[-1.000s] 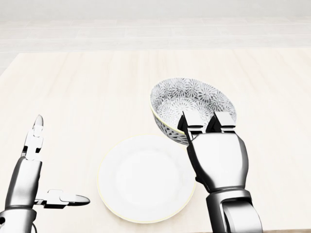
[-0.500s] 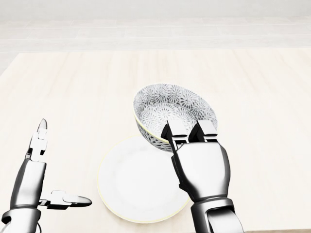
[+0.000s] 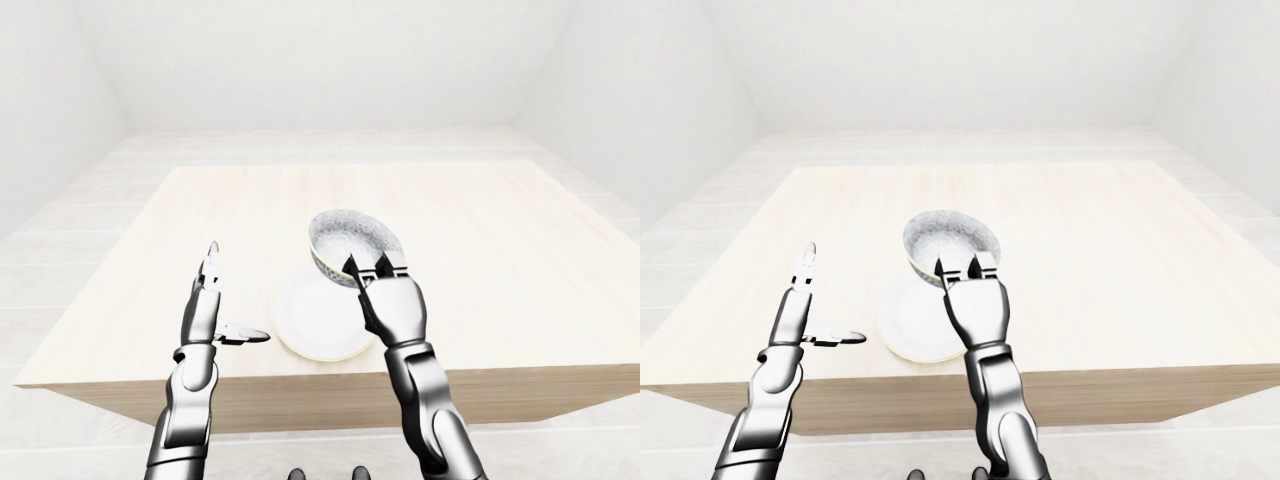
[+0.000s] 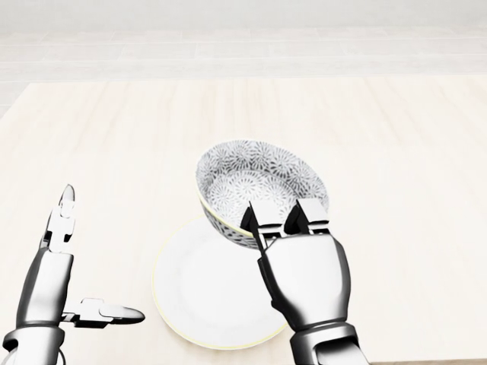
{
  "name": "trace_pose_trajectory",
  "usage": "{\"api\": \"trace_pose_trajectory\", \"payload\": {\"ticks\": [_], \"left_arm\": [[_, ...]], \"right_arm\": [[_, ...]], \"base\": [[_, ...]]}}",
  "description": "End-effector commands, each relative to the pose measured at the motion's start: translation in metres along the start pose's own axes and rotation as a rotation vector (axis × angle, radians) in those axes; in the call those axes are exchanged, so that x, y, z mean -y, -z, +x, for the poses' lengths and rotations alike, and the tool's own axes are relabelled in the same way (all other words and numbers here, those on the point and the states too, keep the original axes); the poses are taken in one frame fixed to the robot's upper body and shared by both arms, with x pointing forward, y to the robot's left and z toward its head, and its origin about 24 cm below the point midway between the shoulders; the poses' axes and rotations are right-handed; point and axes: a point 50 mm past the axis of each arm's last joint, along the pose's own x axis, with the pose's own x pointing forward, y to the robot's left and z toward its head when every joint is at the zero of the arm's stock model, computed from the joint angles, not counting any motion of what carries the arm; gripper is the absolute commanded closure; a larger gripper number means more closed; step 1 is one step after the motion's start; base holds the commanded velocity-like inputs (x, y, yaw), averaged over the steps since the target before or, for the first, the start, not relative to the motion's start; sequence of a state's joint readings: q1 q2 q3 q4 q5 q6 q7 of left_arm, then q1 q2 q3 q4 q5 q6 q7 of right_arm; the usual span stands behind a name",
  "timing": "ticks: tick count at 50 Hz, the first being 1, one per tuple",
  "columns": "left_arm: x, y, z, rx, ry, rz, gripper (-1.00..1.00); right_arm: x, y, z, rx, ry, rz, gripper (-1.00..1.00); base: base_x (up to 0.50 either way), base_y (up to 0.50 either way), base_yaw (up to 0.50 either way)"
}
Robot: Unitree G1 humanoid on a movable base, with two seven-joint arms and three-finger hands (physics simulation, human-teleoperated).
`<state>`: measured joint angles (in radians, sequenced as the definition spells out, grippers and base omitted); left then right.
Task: Put the bowl on the plate.
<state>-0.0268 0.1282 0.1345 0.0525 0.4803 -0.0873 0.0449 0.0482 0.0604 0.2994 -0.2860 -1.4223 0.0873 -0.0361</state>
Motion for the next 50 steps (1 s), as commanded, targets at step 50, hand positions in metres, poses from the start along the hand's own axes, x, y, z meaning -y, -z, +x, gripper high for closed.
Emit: {"api": "trace_pose_trajectory", "payload": {"ticks": [50], "left_arm": [[-0.001,0.000,0.001,0.000,-0.003,-0.004,-1.00]], "right_arm": [[-0.026,-0.010,-0.020,0.036,-0.056,0.027,1.00]], "base": [[0.00,0.00,0.00]]}}
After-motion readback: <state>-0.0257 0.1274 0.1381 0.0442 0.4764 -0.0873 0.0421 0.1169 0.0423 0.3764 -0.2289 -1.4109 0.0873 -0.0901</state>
